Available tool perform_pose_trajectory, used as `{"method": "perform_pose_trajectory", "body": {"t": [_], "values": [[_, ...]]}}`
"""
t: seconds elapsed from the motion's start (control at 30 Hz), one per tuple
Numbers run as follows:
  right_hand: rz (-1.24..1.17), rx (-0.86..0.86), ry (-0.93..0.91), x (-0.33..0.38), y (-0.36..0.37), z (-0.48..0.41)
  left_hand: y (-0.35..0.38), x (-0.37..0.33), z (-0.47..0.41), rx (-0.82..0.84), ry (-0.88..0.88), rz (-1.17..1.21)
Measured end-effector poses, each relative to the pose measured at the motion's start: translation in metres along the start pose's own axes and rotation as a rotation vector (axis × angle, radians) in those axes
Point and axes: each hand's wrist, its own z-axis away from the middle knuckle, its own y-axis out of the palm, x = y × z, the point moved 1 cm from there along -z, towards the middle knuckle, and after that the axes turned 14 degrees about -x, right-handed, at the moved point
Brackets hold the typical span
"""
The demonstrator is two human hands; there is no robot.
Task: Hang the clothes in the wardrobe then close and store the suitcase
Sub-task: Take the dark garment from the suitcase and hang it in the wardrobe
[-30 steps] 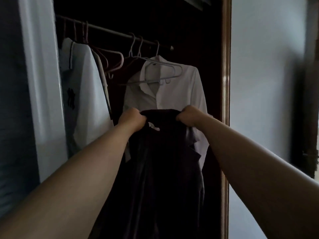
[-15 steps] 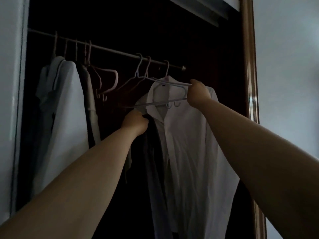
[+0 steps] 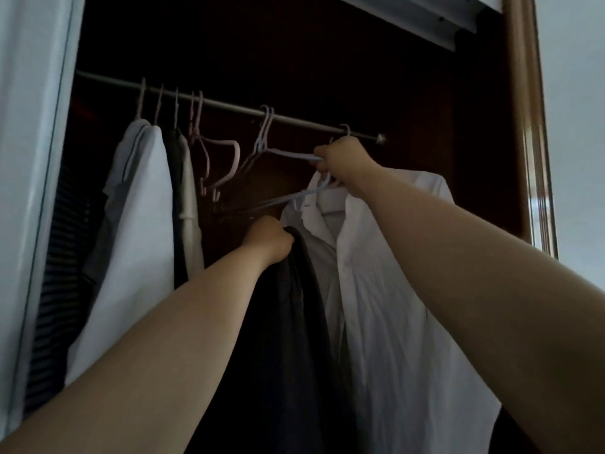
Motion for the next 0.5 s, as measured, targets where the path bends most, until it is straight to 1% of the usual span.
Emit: {"method": "perform_pose_trajectory", "body": {"t": [0.13, 0.23, 0.3, 0.33, 0.37, 0.4, 0.43, 0.5], "values": [[-0.079, 0.079, -0.021, 0.025, 0.036, 0.016, -0.01, 0.005, 0.007, 0.015, -0.014, -0.056], [-0.175, 0.062, 0.043, 0.027, 0.053, 0.018, -0.017, 0.009, 0.01, 0.016, -0.041, -0.047], [-0.147, 0.046, 0.03, 0.025, 0.055, 0.021, -0.022, 0.011, 0.012, 0.019, -0.056, -0.039], [-0.121, 0.008, 0.076, 0.024, 0.052, 0.021, -0.024, 0.011, 0.012, 0.022, -0.063, -0.033], [-0.003, -0.016, 0.055, 0.026, 0.047, 0.024, -0.025, 0.011, 0.013, 0.025, -0.072, -0.023], [0.264, -0.09, -0.119, 0.023, 0.044, 0.027, -0.027, 0.011, 0.014, 0.027, -0.078, -0.012], [0.433, -0.109, -0.207, 0.019, 0.039, 0.029, -0.027, 0.011, 0.014, 0.029, -0.089, -0.003], [0.562, -0.159, -0.274, 0.016, 0.029, 0.03, -0.028, 0.01, 0.016, 0.027, -0.111, -0.001]]}}
